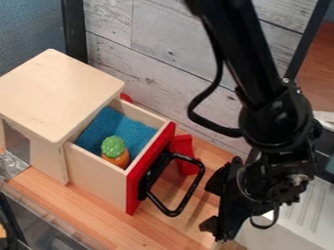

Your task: Pushes the door of the drawer and closes it

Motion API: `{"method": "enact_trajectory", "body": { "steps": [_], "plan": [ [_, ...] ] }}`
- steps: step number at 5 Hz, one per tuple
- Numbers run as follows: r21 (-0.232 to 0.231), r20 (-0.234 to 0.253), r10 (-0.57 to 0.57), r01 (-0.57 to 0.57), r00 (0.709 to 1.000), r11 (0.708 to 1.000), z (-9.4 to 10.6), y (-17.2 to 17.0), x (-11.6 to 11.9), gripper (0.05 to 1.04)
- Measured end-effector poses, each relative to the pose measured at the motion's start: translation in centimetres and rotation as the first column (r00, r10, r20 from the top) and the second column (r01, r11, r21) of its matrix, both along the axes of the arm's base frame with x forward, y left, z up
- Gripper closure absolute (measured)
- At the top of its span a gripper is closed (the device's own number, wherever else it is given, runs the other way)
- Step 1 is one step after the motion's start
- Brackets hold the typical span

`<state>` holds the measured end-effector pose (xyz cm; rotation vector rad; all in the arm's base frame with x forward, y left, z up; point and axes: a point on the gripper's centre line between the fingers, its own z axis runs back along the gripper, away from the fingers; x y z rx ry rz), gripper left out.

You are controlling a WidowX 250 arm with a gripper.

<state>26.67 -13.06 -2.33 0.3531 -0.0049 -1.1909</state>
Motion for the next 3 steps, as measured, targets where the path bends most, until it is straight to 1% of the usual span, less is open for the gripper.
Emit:
{"method": "enact_trajectory", "body": {
  "steps": [1, 3],
  "plan": [
    [0.000, 0.000, 0.035, -0.035, 0.999, 0.999, -0.2, 1.2, 0.3, 0.085],
    [0.012, -0.014, 0.039, -0.039, 0.999, 0.999, -0.7, 2.4, -0.1, 0.085]
  ]
}}
